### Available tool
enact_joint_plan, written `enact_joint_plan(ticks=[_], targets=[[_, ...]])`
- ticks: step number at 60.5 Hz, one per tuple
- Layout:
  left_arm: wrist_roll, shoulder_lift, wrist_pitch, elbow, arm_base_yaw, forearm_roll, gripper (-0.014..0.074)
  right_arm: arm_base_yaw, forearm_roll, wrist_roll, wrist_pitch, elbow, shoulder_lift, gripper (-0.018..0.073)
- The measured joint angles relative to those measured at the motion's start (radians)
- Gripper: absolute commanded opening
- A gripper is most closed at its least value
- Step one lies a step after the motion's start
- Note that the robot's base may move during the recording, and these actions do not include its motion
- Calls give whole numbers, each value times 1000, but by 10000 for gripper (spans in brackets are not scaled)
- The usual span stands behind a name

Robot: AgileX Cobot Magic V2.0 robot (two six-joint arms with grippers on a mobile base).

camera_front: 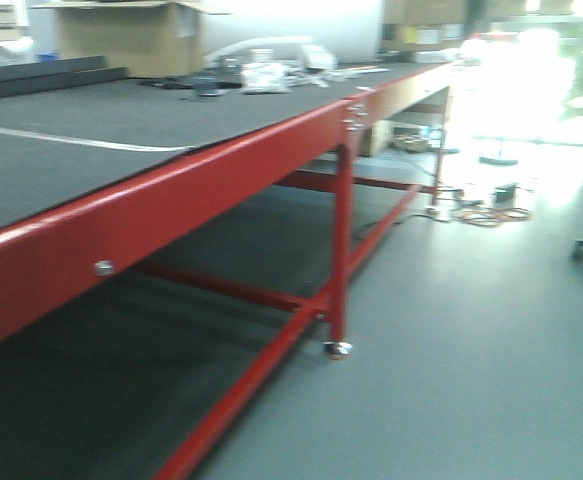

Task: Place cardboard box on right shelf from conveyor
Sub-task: 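Drive the base away from the conveyor toward the steel shelf rack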

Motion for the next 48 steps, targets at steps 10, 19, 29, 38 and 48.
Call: enact_joint_plan(ticks=[10, 19, 29, 38, 48], targets=[[0, 0, 0, 0, 0, 0, -116, 0, 0, 0, 0, 0, 0, 109], [0, 0, 0, 0, 0, 0, -116, 0, 0, 0, 0, 0, 0, 109], [0, 0, 0, 0, 0, 0, -116, 0, 0, 0, 0, 0, 0, 109], [0, 0, 0, 0, 0, 0, -116, 0, 0, 0, 0, 0, 0, 109], [0, 0, 0, 0, 0, 0, -116, 0, 0, 0, 0, 0, 0, 109]])
